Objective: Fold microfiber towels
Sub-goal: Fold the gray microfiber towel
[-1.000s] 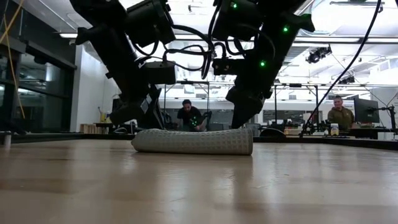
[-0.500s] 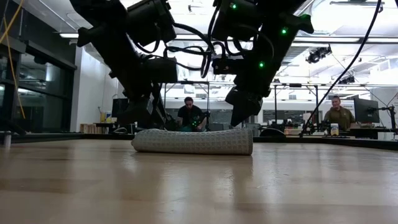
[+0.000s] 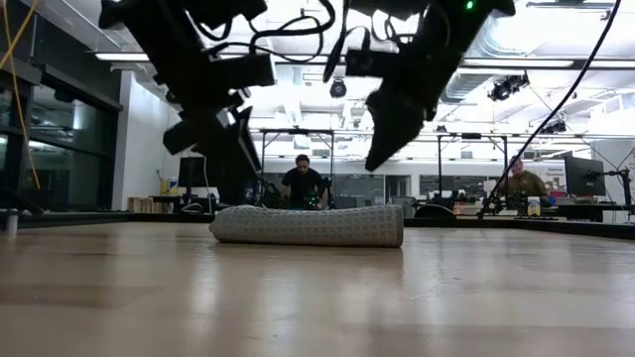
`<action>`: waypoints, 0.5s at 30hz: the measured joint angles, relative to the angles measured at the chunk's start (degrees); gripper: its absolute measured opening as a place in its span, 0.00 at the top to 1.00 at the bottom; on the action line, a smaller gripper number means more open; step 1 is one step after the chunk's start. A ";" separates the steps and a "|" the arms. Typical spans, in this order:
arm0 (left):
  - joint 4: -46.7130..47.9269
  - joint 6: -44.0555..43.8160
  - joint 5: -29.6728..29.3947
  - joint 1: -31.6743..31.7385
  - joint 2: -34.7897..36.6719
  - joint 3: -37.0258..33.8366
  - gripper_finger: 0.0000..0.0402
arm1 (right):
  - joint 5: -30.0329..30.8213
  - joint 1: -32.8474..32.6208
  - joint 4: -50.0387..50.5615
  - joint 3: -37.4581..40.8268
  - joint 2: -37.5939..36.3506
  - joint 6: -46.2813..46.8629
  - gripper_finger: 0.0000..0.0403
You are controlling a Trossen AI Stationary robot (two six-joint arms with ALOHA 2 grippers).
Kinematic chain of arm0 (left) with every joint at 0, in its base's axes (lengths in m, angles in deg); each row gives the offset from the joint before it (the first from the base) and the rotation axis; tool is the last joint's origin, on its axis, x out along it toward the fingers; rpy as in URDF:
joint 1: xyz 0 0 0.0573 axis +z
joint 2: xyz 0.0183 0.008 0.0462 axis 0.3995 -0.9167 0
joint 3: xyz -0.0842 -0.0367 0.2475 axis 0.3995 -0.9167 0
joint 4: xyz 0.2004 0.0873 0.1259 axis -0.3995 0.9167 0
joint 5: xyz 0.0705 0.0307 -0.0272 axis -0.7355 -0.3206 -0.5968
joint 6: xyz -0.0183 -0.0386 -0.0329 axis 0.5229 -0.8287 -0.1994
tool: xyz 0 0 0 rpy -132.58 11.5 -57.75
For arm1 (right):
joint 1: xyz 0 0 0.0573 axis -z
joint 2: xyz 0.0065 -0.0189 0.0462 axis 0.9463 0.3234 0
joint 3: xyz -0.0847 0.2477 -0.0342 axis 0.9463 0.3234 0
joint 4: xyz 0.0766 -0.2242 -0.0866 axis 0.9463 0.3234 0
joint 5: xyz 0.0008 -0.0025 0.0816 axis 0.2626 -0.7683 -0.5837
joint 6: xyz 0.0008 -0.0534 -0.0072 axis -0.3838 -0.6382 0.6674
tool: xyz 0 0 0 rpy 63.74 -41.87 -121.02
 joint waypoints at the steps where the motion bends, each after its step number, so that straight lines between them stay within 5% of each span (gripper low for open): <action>1: 0.02 -0.57 1.52 0.12 0.05 0.00 0.66 | -0.68 0.01 -0.12 -0.02 -0.55 0.08 0.66; 6: 2.52 -4.47 4.24 0.16 -0.01 -0.01 0.66 | -5.91 0.59 -0.31 -0.02 -1.54 0.60 0.73; 15: 0.33 -4.61 18.29 2.59 0.29 -1.15 0.66 | -14.56 2.91 -3.27 -0.02 -1.54 -0.22 0.98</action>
